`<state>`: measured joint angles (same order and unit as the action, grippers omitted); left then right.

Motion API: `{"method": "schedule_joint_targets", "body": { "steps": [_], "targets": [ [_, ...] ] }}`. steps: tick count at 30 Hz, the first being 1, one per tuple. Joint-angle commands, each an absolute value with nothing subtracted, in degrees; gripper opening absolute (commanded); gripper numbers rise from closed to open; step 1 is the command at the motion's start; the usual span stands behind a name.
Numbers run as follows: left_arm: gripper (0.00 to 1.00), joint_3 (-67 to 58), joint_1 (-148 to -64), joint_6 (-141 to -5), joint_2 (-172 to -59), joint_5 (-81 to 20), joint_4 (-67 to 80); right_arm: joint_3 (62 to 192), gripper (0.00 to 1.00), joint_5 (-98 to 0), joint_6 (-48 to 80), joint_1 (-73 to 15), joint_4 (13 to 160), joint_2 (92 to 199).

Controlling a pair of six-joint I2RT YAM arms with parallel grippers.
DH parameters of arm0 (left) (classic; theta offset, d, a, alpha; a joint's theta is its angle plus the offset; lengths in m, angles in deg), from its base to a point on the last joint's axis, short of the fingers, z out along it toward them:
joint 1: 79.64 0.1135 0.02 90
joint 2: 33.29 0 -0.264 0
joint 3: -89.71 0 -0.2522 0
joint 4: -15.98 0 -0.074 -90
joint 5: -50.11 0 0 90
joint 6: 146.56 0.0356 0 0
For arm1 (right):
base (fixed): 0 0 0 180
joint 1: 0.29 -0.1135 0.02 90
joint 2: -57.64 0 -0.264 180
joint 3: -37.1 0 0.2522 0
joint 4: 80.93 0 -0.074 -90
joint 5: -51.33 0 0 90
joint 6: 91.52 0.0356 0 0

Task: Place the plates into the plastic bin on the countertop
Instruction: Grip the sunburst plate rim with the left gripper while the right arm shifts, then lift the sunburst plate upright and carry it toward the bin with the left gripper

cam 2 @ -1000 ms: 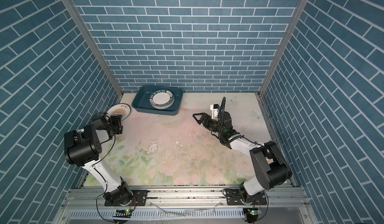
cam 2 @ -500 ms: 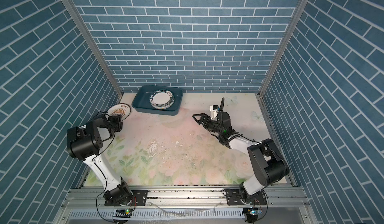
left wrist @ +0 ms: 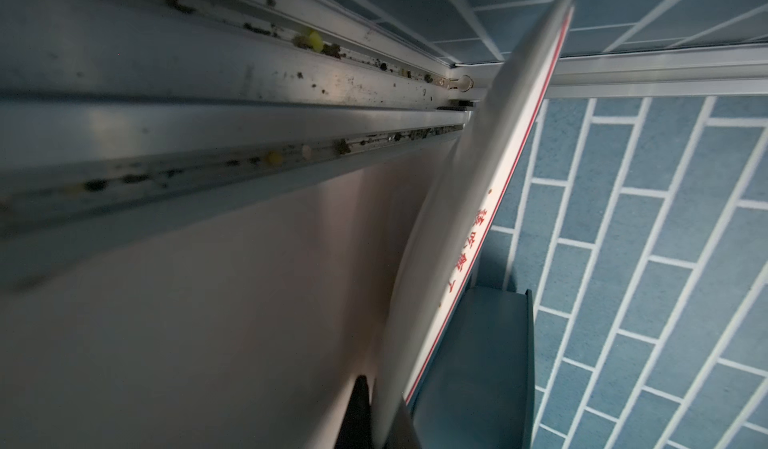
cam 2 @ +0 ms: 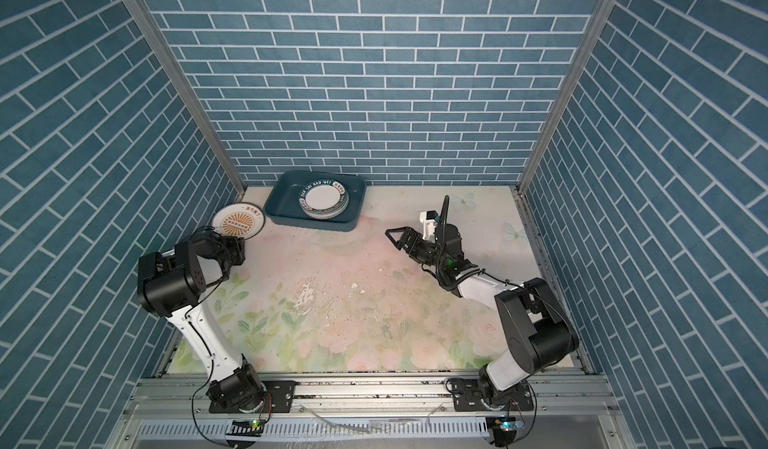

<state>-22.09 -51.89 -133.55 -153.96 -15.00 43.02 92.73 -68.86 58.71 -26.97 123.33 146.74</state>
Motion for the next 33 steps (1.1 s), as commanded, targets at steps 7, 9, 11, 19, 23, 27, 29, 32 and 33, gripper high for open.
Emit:
{"method": "schedule_joint_targets", "body": {
  "steps": [7, 9, 11, 19, 23, 27, 29, 32, 33],
  "targets": [
    [0.00, -26.8, -51.7, -134.6, -154.6, -17.2, 37.0, 93.2, 0.98, -68.6, 59.7, -26.7, 122.9, 144.1],
    [0.00, -27.5, -51.7, -134.9, -153.3, -16.8, 37.5, 92.8, 0.98, -68.5, 59.8, -26.7, 122.9, 143.4],
    [0.00, -28.7, -51.8, -134.8, -151.4, -16.4, 37.5, 92.3, 0.98, -68.4, 59.8, -26.7, 122.8, 142.6],
    [0.00, -36.3, -51.8, -131.7, -139.8, -16.7, 34.7, 87.4, 0.98, -66.7, 59.7, -26.7, 122.8, 135.7],
    [0.00, -41.3, -51.9, -130.3, -132.3, -16.9, 33.0, 85.1, 0.99, -66.4, 59.0, -26.8, 120.3, 130.2],
    [0.00, -45.0, -51.9, -128.4, -122.6, -17.6, 28.1, 83.4, 0.98, -64.8, 57.1, -26.9, 114.7, 123.7],
    [0.00, -46.0, -51.9, -126.6, -116.5, -18.0, 24.1, 82.6, 0.98, -63.9, 56.2, -26.8, 111.6, 120.0],
    [0.00, -45.6, -52.1, -124.2, -108.3, -16.5, 16.5, 81.5, 0.99, -62.3, 54.9, -26.8, 106.9, 114.9],
    [0.00, -45.5, -52.1, -123.8, -106.1, -15.8, 14.8, 81.1, 0.98, -61.7, 54.6, -26.8, 105.9, 113.6]
  ]
}}
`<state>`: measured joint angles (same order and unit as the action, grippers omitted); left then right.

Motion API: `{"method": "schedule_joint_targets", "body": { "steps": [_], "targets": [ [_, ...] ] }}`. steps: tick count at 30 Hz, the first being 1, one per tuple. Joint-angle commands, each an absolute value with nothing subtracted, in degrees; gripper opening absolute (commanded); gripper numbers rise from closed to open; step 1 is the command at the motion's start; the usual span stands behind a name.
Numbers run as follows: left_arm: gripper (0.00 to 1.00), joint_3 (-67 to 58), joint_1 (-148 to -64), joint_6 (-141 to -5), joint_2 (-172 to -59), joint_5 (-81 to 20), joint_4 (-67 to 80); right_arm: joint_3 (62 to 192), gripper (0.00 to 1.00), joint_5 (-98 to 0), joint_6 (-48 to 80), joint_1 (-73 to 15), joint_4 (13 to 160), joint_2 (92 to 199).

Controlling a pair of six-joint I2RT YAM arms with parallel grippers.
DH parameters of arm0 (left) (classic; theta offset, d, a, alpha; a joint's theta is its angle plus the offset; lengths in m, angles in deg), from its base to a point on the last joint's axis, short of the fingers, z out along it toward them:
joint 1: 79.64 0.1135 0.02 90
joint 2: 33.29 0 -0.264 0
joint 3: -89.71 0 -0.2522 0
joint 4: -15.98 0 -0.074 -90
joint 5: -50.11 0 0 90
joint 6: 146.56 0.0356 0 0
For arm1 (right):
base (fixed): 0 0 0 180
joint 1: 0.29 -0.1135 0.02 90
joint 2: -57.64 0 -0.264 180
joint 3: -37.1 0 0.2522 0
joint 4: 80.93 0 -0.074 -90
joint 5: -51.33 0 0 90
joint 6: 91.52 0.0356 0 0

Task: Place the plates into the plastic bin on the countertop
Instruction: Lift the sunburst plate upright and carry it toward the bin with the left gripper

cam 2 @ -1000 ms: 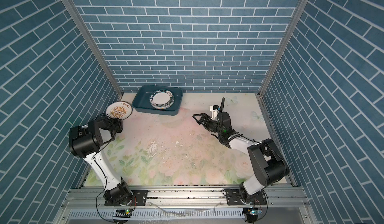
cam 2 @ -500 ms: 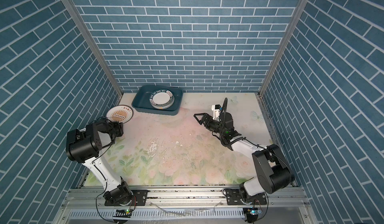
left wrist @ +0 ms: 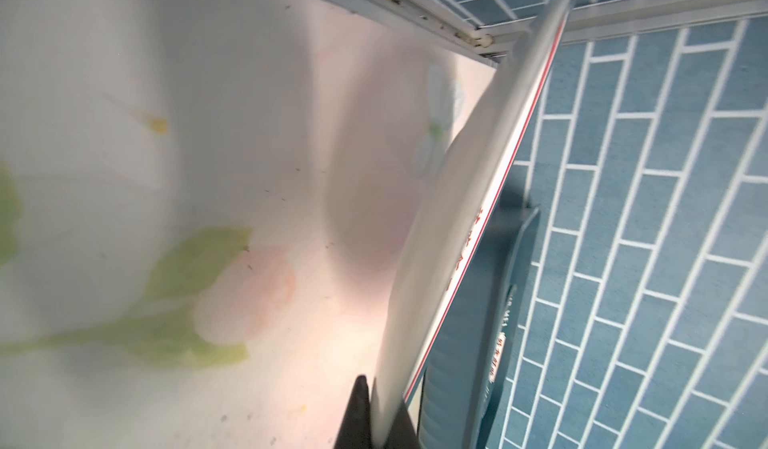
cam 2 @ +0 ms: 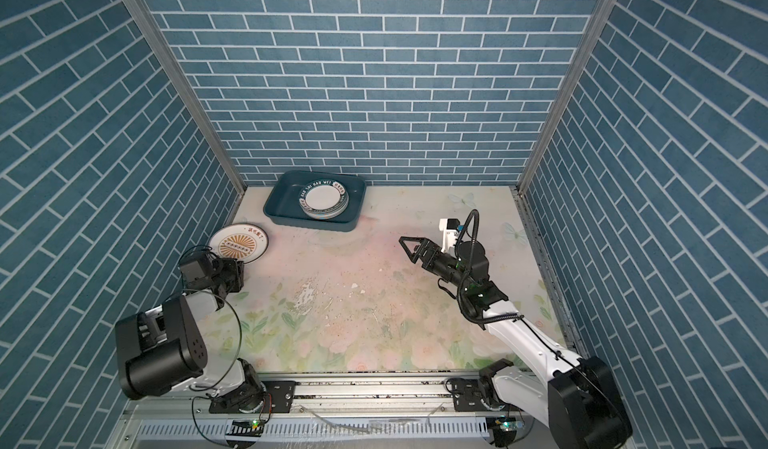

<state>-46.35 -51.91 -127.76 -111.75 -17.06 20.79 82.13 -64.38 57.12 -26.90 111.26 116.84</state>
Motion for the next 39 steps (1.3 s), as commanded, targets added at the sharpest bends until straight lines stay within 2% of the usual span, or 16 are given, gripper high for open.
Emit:
{"method": "schedule_joint_targets", "body": {
  "steps": [1, 7, 14, 25, 39],
  "targets": [
    [0.00, -45.5, -52.3, -123.6, -103.3, -15.1, 12.8, 80.6, 0.98, -61.2, 54.4, -26.8, 104.8, 112.1],
    [0.00, -44.7, -54.8, -123.1, -92.4, -13.1, 5.2, 79.1, 0.98, -58.9, 53.8, -26.8, 100.5, 106.3],
    [0.00, -39.2, -61.5, -121.7, -90.6, -13.0, 0.7, 80.0, 0.98, -57.9, 51.9, -26.8, 95.7, 103.4],
    [0.00, -34.0, -67.1, -121.7, -95.9, -14.0, 3.5, 81.8, 0.98, -53.4, 49.2, -26.8, 88.0, 99.9],
    [0.00, -25.1, -73.0, -120.3, -109.2, -14.5, 6.3, 83.0, 0.98, -51.1, 47.5, -26.8, 84.6, 99.9]
  ]
}}
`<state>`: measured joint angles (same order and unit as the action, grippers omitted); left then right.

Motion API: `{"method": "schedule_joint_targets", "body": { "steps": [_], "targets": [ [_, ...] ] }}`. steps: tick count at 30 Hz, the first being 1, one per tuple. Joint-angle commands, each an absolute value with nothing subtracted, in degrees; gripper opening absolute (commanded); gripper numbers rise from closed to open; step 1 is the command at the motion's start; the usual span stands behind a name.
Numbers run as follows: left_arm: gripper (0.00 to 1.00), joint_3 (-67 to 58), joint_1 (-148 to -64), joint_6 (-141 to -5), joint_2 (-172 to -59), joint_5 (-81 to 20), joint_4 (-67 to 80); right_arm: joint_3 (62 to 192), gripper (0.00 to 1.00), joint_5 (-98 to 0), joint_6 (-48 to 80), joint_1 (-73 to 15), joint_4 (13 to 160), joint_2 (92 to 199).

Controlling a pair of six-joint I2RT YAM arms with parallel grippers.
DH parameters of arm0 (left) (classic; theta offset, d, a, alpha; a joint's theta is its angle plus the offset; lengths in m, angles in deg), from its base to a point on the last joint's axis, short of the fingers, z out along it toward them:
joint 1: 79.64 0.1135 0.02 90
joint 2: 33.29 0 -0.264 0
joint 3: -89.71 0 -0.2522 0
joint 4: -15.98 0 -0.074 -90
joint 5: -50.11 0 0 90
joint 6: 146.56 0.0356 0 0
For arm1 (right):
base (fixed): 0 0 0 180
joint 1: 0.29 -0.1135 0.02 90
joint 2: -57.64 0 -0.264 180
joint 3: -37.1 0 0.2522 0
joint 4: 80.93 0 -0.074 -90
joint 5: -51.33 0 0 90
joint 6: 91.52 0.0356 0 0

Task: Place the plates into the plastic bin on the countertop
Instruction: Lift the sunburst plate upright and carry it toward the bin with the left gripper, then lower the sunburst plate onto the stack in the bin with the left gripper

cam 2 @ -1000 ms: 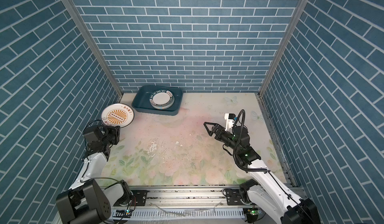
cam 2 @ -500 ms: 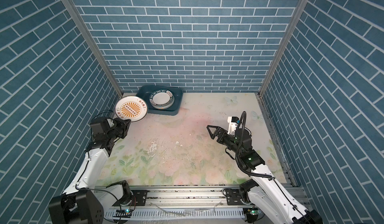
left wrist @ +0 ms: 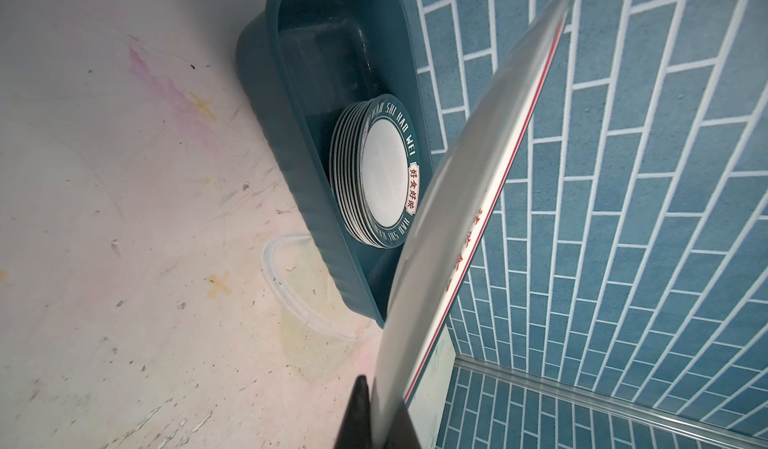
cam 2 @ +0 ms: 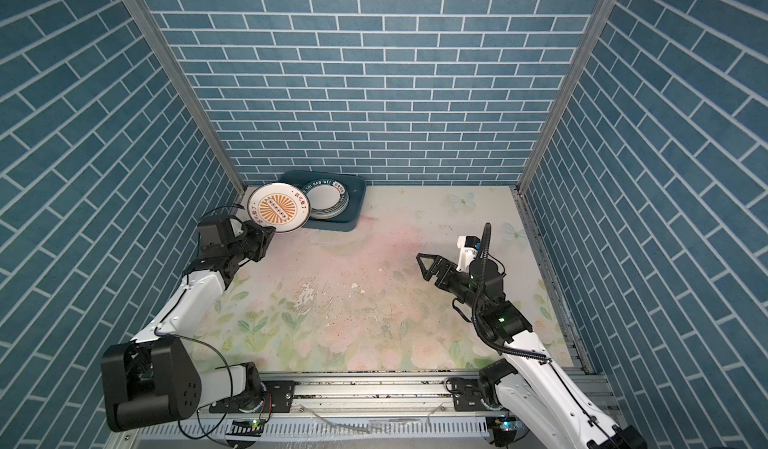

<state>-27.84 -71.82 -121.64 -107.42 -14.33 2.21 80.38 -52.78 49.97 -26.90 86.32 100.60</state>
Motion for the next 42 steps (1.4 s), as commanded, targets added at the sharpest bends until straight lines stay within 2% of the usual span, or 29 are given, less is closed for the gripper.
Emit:
{"method": "schedule_joint_targets", "body": {
  "steps": [1, 9, 26, 42],
  "targets": [
    [0.00, -24.3, -73.5, -120.1, -110.3, -14.6, 6.6, 83.2, 0.99, -50.8, 47.1, -26.8, 84.0, 99.8],
    [0.00, -17.3, -76.2, -120.4, -119.7, -15.1, 8.7, 84.7, 0.98, -47.6, 44.8, -26.9, 81.3, 101.6],
    [0.00, -4.2, -79.7, -121.4, -136.8, -14.2, 10.0, 92.6, 0.98, -47.6, 38.2, -26.5, 84.7, 119.1],
    [0.00, 12.0, -81.5, -122.3, -152.8, -11.5, 6.3, 92.2, 0.99, -45.2, 37.2, -23.7, 87.0, 122.1]
  ]
}}
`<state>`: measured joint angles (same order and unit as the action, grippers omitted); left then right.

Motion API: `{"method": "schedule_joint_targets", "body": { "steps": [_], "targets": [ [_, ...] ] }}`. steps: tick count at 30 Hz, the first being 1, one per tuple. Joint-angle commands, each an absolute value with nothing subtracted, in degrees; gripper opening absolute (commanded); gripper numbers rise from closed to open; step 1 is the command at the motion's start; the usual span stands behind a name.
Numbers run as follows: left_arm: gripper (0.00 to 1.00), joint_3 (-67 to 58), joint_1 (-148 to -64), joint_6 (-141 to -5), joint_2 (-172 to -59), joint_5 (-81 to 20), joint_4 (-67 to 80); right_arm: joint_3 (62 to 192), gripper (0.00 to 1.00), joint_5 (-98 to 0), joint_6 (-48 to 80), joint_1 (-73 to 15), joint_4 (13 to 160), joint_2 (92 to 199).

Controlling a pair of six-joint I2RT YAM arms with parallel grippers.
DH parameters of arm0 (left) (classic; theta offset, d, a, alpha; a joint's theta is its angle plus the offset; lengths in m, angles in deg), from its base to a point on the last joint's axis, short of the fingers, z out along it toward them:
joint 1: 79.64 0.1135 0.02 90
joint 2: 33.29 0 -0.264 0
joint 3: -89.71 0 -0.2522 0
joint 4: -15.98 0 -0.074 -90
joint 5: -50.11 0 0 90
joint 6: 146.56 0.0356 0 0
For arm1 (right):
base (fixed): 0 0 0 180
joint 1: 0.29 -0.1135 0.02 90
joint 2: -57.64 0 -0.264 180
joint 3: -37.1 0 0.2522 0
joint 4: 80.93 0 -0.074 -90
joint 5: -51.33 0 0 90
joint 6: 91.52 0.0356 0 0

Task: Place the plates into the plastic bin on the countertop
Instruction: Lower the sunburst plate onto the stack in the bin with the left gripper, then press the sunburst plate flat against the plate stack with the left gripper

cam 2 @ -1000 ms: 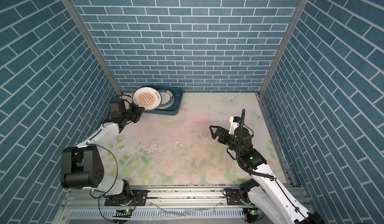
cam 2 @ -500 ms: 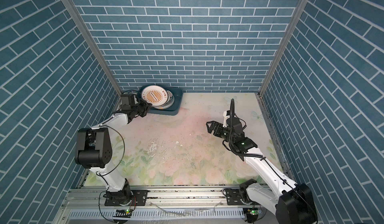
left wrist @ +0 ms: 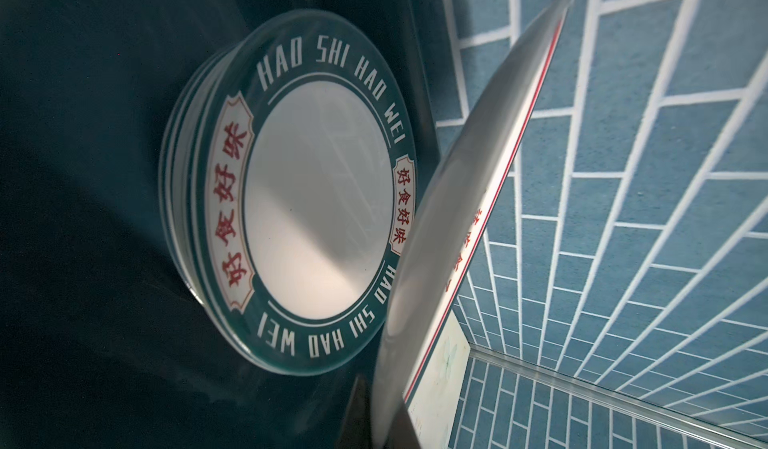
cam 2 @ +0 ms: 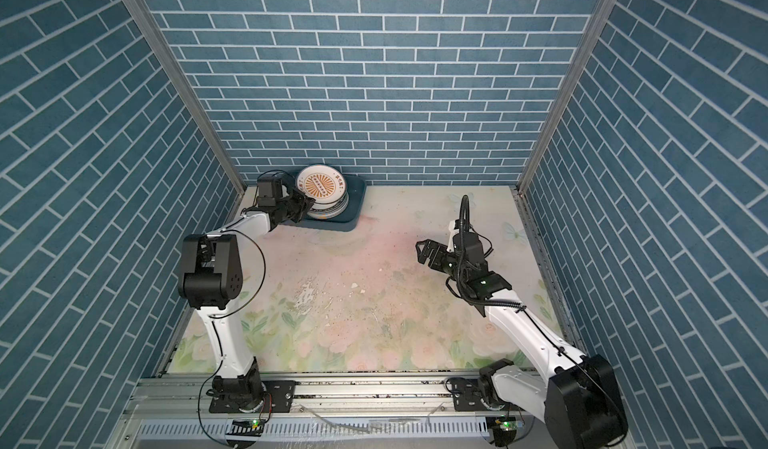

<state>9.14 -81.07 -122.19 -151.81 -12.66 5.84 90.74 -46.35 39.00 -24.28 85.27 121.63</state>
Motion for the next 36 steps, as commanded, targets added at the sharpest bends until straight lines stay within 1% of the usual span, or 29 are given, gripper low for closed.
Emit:
{"method": "schedule_joint_targets", "body": {
  "steps": [1, 8, 11, 16, 25, 36],
  "targets": [
    [0.00, 12.6, -81.5, -122.7, -153.5, -11.5, 6.4, 92.2, 0.99, -45.2, 37.2, -23.5, 87.1, 122.4],
    [0.00, 15.1, -81.5, -125.4, -157.4, -11.4, 7.7, 91.9, 0.99, -45.8, 37.7, -22.8, 87.5, 123.6],
    [0.00, 14.4, -81.5, -127.0, -158.2, -11.1, 9.2, 91.9, 0.99, -45.9, 37.7, -22.5, 87.6, 123.7],
    [0.00, 11.2, -81.4, -127.8, -157.3, -12.6, 10.8, 91.9, 0.98, -46.1, 37.9, -22.2, 88.0, 124.2],
    [0.00, 9.0, -80.6, -127.8, -156.2, -13.8, 10.7, 91.7, 0.98, -47.1, 38.9, -21.9, 89.2, 124.9],
    [0.00, 10.2, -79.6, -125.0, -157.0, -10.5, 7.0, 90.7, 0.98, -47.7, 39.9, -21.6, 90.3, 124.9]
  ]
}}
